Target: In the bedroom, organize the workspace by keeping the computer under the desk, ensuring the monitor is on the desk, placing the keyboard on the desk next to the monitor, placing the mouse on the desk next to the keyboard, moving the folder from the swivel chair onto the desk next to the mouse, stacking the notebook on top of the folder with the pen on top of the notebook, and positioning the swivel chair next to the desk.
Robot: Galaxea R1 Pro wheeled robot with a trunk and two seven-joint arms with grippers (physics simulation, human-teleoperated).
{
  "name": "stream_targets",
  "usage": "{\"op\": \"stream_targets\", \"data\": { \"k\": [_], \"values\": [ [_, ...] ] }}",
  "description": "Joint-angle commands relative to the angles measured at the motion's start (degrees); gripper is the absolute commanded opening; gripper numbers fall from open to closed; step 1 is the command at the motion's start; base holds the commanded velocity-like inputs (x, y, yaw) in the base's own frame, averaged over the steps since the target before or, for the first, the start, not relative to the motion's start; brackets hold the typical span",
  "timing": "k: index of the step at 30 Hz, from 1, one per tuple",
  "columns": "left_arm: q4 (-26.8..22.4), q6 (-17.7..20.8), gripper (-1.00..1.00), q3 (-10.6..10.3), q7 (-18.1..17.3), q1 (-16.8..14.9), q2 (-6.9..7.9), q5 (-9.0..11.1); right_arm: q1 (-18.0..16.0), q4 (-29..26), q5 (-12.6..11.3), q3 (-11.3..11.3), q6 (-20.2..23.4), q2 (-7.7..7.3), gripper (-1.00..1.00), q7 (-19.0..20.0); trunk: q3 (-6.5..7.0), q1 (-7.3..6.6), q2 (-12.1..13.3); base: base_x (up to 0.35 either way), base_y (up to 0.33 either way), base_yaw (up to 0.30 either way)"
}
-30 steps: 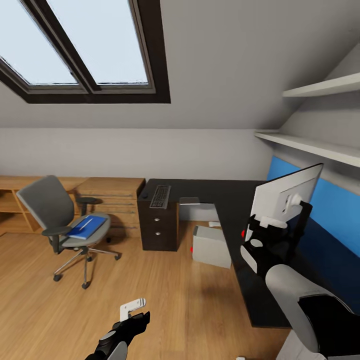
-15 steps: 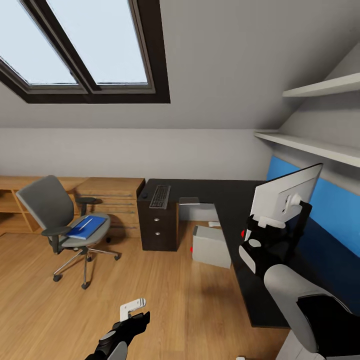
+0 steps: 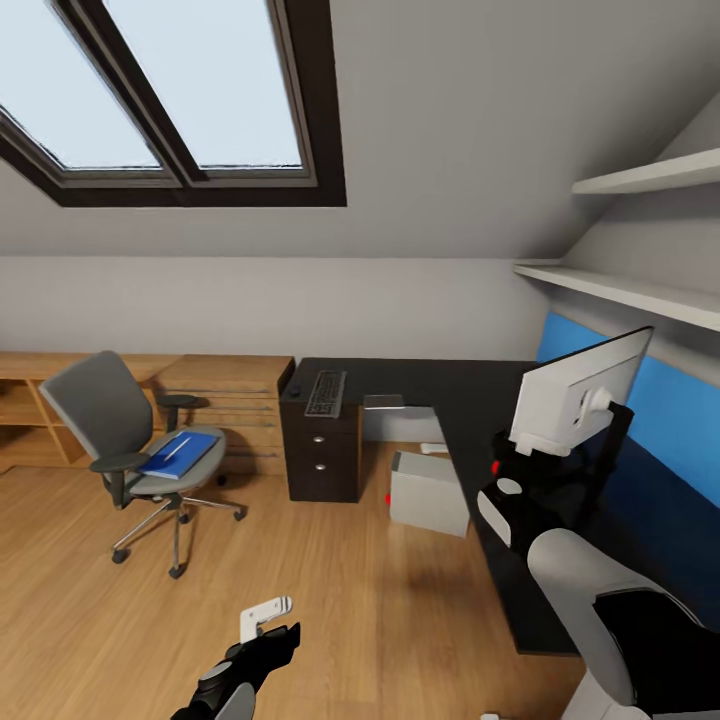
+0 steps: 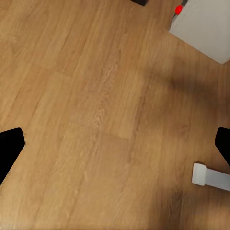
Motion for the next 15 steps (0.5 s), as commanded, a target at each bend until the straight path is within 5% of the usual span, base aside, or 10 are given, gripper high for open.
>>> {"op": "stream_targets", "data": {
  "k": [1,15],
  "values": [
    [-0.11,0.09,1.0,-0.21,0.47,-0.07,0.08,0.35,-0.07,0.04,-0.61,0.49,-0.3,-0.04,1.0,-0.2,-0.1,0.02,-0.09,0.0,0.072,0.0],
    [-0.11,0.09,1.0,-0.23,0.47,-0.06,0.03,0.35,-0.07,0.0,-0.61,0.49,-0.3,-0.12,1.0,-0.2,-0.1,0.02,-0.09,0.054,0.014,0.0]
  ]
}}
